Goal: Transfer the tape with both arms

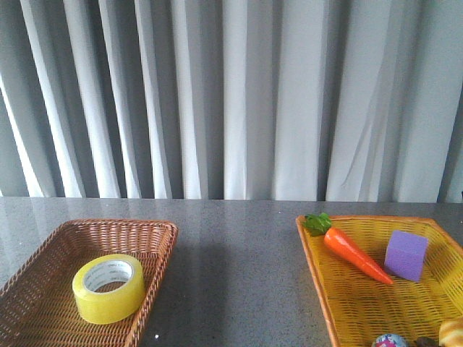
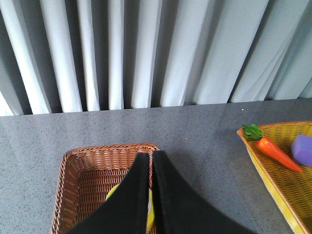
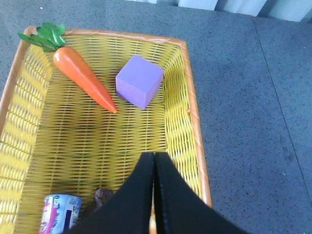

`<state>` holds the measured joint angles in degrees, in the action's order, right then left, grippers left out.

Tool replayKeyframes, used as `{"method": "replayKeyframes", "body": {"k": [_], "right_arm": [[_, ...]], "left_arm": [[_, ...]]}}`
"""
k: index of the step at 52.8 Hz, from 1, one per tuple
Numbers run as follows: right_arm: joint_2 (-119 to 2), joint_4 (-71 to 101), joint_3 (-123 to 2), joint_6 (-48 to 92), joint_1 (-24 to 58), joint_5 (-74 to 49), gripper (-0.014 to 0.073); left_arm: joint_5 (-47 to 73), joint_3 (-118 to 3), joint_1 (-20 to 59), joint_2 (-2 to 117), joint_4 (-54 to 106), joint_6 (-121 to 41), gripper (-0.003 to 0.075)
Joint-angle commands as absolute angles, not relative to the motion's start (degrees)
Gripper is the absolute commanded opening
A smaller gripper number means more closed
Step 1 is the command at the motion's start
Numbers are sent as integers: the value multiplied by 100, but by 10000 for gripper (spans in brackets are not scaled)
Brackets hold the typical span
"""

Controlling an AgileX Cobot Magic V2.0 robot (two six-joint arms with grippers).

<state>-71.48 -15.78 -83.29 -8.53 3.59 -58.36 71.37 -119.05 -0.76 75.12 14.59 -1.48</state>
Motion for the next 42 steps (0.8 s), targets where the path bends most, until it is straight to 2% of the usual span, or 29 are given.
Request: {"method": "replayKeyframes", "body": {"k": [1, 23, 29, 36, 42], "right_arm": [[-6991, -1711, -8465, -852, 332, -5537, -8], [-6991, -1711, -8465, -852, 332, -5537, -8], [-6991, -1711, -8465, -852, 332, -5537, -8], [-6991, -1711, -8465, -852, 332, -5537, -8], [-6991, -1711, -8465, -852, 332, -5537, -8]], "left_arm": [[6800, -12035, -75, 7373, 1568, -68, -7], [6793, -12016, -75, 7430, 1391, -68, -7], [6738, -11921, -75, 7117, 1055, -68, -7], [6053, -10777, -75, 6184, 758, -99, -7], [4568, -8982, -75, 5046, 609, -402, -7]]}}
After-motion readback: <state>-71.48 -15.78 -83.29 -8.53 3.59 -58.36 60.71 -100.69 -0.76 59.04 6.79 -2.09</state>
